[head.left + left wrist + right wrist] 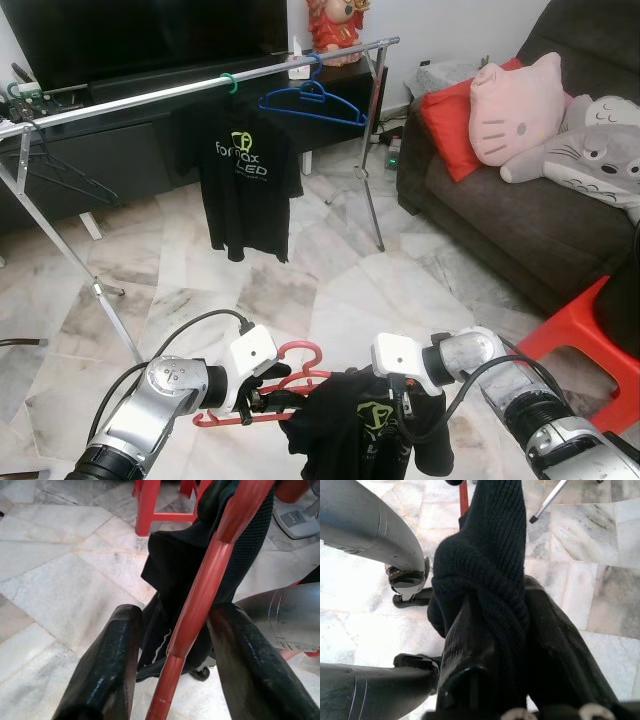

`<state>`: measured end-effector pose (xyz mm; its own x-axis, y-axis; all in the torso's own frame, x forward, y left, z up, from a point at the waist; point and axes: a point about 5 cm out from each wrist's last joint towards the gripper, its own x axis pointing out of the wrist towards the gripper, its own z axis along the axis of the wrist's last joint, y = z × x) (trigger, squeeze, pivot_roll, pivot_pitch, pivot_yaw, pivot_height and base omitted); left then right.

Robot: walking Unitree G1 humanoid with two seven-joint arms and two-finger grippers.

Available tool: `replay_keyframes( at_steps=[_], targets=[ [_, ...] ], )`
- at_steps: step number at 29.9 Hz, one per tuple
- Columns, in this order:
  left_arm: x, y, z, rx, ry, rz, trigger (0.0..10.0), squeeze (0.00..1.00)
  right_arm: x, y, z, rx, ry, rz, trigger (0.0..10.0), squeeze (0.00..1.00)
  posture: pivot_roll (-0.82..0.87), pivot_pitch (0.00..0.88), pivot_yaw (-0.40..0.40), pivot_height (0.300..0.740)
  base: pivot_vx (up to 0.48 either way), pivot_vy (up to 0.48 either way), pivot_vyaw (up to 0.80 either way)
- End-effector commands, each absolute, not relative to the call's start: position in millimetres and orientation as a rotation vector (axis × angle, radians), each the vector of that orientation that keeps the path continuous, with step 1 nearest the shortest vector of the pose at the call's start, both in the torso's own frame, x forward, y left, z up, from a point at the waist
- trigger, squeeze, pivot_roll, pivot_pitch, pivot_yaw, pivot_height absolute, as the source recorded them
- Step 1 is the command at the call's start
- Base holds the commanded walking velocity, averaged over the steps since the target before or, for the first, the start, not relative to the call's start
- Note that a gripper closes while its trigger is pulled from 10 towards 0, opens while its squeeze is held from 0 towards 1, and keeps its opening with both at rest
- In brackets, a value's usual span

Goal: Hang hanger

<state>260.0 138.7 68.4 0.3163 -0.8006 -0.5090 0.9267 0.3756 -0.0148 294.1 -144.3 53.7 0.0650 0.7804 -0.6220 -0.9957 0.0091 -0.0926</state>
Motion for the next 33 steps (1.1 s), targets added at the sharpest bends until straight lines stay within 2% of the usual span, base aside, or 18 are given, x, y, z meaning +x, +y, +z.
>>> replay_keyframes(
  at_steps=[1, 21, 33],
  targets=[
    [261.3, 136.9, 68.7, 0.334, 0.483, -1.175, 0.0, 0.0, 303.9, -140.1, 69.0, -0.602, 0.381, 1.45, 10.0, 0.0, 0.0, 0.0, -0.04, 0.74, 0.0, 0.0, 0.0],
    [265.2, 137.1, 68.4, 0.348, 0.475, -1.157, 0.0, 0.0, 304.6, -139.6, 68.7, -0.599, 0.376, 1.435, 10.0, 0.0, -0.01, 0.0, -0.031, 0.74, 0.0, 0.0, 0.0],
    [267.1, 134.6, 66.2, 0.361, 0.453, -1.124, 0.0, 0.0, 299.0, -140.4, 68.5, -0.559, 0.398, 1.503, 10.0, 0.0, -0.02, 0.0, -0.035, 0.74, 0.0, 0.0, 0.0]
  ],
)
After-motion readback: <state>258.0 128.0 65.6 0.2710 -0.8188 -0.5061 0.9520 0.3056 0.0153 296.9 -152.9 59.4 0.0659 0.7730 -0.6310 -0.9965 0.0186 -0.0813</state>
